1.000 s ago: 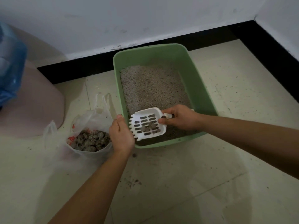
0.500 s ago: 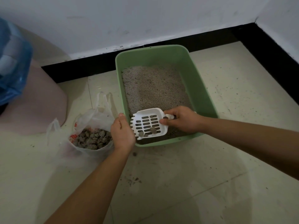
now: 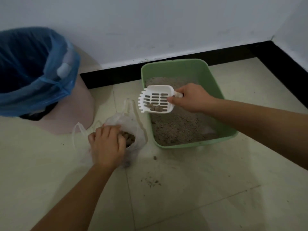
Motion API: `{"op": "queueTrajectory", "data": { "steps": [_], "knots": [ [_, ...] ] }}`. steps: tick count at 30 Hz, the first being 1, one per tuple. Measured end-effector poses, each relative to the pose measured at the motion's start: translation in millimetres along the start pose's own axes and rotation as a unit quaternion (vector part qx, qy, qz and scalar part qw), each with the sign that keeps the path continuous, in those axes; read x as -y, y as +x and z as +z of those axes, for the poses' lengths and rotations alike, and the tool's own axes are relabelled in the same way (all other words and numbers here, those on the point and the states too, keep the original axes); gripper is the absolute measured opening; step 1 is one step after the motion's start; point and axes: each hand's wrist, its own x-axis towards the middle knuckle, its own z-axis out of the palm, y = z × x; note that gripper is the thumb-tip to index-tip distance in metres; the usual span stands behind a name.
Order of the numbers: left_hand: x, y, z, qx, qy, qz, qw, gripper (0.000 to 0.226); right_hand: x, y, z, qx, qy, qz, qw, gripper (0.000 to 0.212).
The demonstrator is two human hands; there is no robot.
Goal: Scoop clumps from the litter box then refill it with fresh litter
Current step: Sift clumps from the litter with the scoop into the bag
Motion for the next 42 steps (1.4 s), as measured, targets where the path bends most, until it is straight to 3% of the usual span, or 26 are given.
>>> {"op": "queueTrajectory", "data": {
  "steps": [3, 5, 7, 9, 10, 11, 13, 16, 19, 21, 24, 26, 28, 32, 36, 39, 42],
  "knots": [
    [21.1, -16.8, -11.0, 0.006, 0.076, 0.079, 0.994, 0.035, 43.5, 8.0, 14.9, -0.047, -0.13, -0.064, 0.988, 0.035],
    [28.3, -23.8, -16.2, -0.006, 0.096, 0.11, 0.989, 0.025, 75.4, 2.1, 35.1, -0.033, -0.248, -0.114, 0.962, 0.034],
    [32.8, -28.0, -18.9, -0.008, 0.11, 0.132, 0.985, 0.02, 100.4, -10.8, 63.2, -0.017, -0.38, -0.232, 0.895, 0.025],
    [36.2, -32.1, -19.7, -0.008, 0.119, 0.143, 0.982, 0.019, 115.8, -25.9, 86.7, 0.016, -0.512, -0.367, 0.777, 0.01],
    [36.6, -33.4, -20.5, -0.009, 0.12, 0.144, 0.982, 0.019, 118.7, -28.9, 92.3, -0.005, -0.554, -0.399, 0.73, 0.007],
    [36.5, -34.0, -21.9, -0.009, 0.12, 0.141, 0.983, 0.019, 119.7, -28.6, 94.7, -0.026, -0.576, -0.409, 0.708, 0.009],
    [35.3, -33.9, -23.8, -0.006, 0.119, 0.133, 0.984, 0.02, 121.4, -22.9, 94.3, -0.042, -0.586, -0.415, 0.695, 0.01],
    [34.1, -32.8, -24.9, -0.01, 0.117, 0.127, 0.985, 0.022, 119.3, -20.2, 82.6, -0.061, -0.538, -0.396, 0.742, 0.021],
    [32.8, -31.5, -24.0, -0.008, 0.104, 0.123, 0.987, 0.023, 112.2, -16.5, 64.1, -0.052, -0.397, -0.301, 0.866, 0.032],
    [28.5, -31.1, -22.9, -0.002, 0.1, 0.121, 0.988, 0.024, 99.3, -10.8, 51.7, -0.041, -0.293, -0.226, 0.928, 0.039],
    [11.8, -25.2, -22.0, -0.014, 0.087, 0.097, 0.991, 0.026, 60.7, -3.6, 27.6, -0.078, -0.193, -0.133, 0.969, 0.042],
    [-6.9, -18.2, -19.6, -0.037, 0.033, 0.06, 0.997, 0.028, 27.5, -1.8, 10.9, -0.106, -0.177, -0.083, 0.975, 0.038],
    [-29.7, -10.5, -15.7, -0.045, -0.09, 0.016, 0.995, 0.03, -2.4, 0.1, 0.9, -0.129, -0.202, -0.041, 0.97, 0.038],
    [-75.8, 7.6, -4.2, 0.031, -0.296, -0.083, 0.951, 0.033, -26.6, 5.7, 9.7, -0.078, -0.315, 0.002, 0.946, 0.032],
    [-103.5, 18.1, 8.2, 0.079, -0.433, -0.204, 0.874, 0.038, -16.3, 16.6, 31.1, -0.041, -0.387, -0.059, 0.919, 0.019],
    [-117.7, 23.8, 14.3, 0.051, -0.453, -0.256, 0.852, 0.042, -14.4, 32.5, 44.3, -0.034, -0.408, -0.115, 0.905, 0.013],
    [-130.4, 30.2, 19.3, 0.018, -0.454, -0.296, 0.84, 0.045, -33.6, 42.4, 45.1, -0.024, -0.392, -0.181, 0.902, 0.025]
  ]
}}
